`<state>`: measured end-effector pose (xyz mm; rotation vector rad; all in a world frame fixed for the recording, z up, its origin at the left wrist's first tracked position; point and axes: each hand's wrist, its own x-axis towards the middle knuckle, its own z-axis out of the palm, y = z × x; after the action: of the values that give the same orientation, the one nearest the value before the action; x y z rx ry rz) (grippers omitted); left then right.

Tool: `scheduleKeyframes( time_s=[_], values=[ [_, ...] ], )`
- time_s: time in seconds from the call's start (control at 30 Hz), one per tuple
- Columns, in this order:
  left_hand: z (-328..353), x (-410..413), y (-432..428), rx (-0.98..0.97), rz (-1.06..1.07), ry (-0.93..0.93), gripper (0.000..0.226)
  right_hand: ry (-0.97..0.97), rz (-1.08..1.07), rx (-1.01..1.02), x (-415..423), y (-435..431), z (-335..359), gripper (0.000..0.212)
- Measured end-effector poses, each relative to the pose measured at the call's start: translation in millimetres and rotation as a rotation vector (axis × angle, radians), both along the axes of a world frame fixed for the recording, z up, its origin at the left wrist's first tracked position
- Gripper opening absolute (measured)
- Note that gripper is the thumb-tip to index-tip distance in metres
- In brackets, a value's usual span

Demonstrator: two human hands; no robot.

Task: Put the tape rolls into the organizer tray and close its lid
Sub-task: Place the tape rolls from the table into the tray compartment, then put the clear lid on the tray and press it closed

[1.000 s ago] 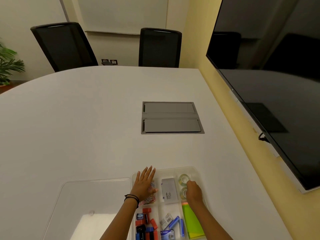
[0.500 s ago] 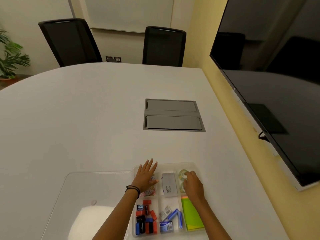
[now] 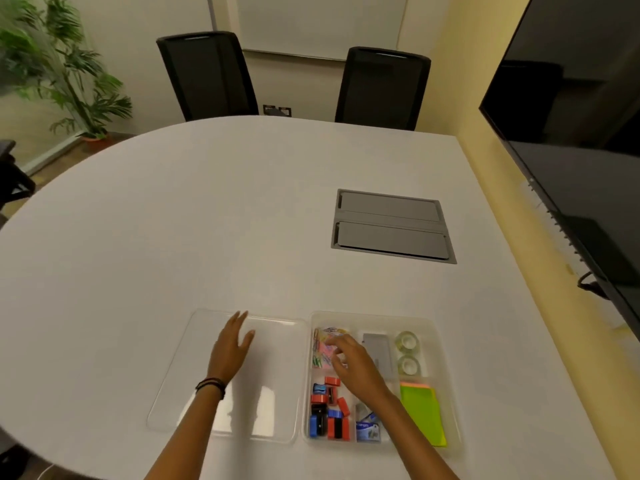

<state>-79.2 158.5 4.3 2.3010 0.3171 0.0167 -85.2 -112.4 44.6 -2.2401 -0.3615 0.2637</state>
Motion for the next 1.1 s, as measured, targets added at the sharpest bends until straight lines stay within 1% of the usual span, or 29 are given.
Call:
scheduleKeyframes(
  time_s=[0.1,0.23,0.33,0.43,0.57,0.63,0.73,0.87,0.93,1.0,1.07,1.1],
  values=[
    [-11,-28,42,0.011,0.124,0.105,0.046,0.05,0.08,0.03,-8,31,-4,0.026],
    [-21,-59,83,0.059,0.223,0.251,0.049,0.118,0.173,0.016,-15,73,-11,0.027],
    [-28,-76,101,0.05,0.245,0.371,0.053,0.183,0.257,-0.08,-24,98,-20,0.032],
    [-32,-88,111,0.01,0.247,0.412,0.052,0.201,0.327,-0.248,-34,112,-34,0.037],
    [-35,-92,116,-0.036,0.303,0.366,0.045,0.27,0.389,-0.481,-44,120,-48,0.039],
    [-33,-90,117,-0.082,0.356,0.325,0.041,0.3,0.395,-0.541,-45,121,-52,0.039],
    [-28,-85,116,-0.238,0.448,0.243,0.025,0.322,0.392,-0.546,-45,126,-53,0.042],
    [-33,-79,121,-0.318,0.529,0.252,0.035,0.321,0.447,-0.596,-49,127,-60,0.05],
    [-37,-77,126,-0.363,0.529,0.261,0.027,0.306,0.461,-0.626,-52,128,-62,0.052],
    [-37,-76,132,-0.442,0.51,0.253,0.004,0.29,0.466,-0.651,-54,129,-64,0.053],
    [-39,-75,139,-0.499,0.488,0.235,0.01,0.251,0.464,-0.659,-53,129,-63,0.052],
    [-40,-76,142,-0.512,0.482,0.237,0.009,0.238,0.457,-0.655,-53,128,-63,0.052]
  ],
)
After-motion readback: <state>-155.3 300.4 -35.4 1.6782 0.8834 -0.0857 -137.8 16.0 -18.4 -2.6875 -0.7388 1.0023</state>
